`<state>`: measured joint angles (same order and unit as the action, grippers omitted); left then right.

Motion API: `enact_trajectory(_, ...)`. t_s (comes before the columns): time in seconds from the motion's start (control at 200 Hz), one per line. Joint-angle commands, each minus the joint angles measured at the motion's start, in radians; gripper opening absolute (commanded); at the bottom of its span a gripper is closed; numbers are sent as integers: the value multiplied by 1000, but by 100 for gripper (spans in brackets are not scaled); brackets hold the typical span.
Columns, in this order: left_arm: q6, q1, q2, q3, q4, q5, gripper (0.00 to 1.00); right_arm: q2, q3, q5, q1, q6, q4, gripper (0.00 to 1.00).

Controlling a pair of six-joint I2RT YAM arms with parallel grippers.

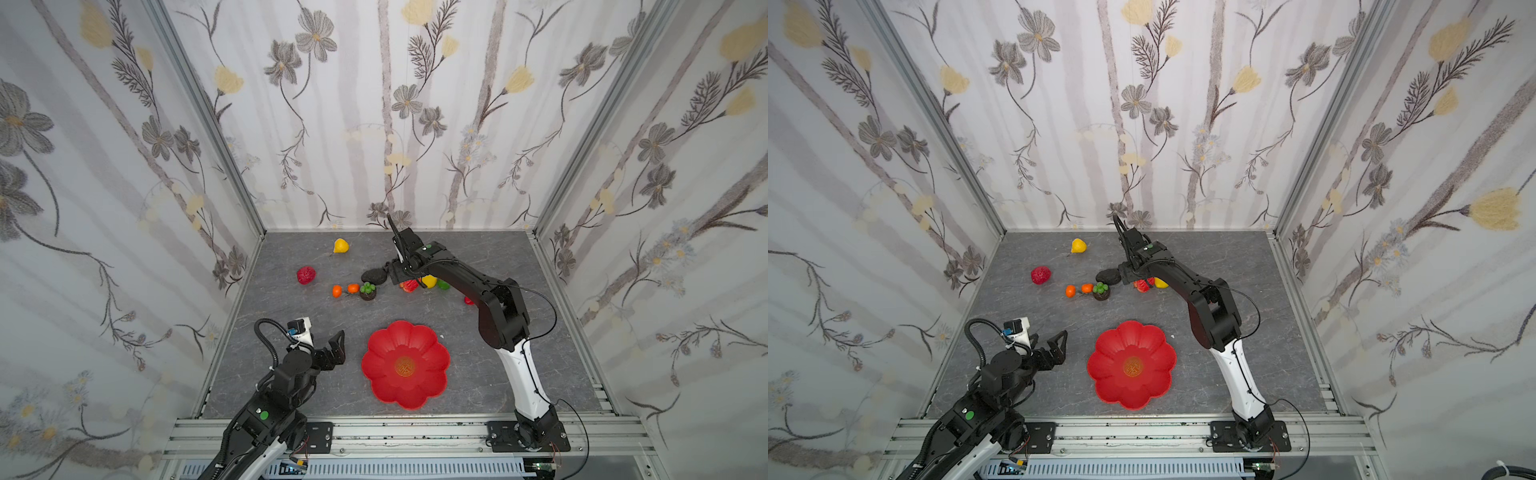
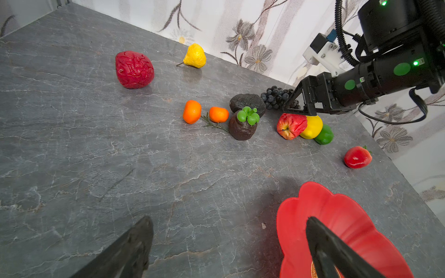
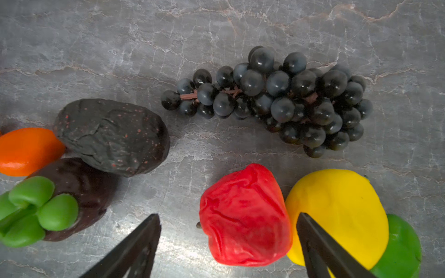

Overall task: Arrange fruit in a fruit bowl
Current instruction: Pick up the fruit from the top-center of the table.

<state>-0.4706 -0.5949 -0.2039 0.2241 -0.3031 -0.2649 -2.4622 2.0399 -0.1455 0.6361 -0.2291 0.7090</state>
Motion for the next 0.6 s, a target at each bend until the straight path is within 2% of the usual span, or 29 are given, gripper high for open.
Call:
enact_trajectory(0.0, 6, 1, -3, -2, 24, -8, 100, -17, 18, -17, -2, 12, 3, 87)
enact_trajectory(0.595, 8, 2, -16, -4, 35, -12, 100, -55, 42, 0, -6, 4, 47, 76)
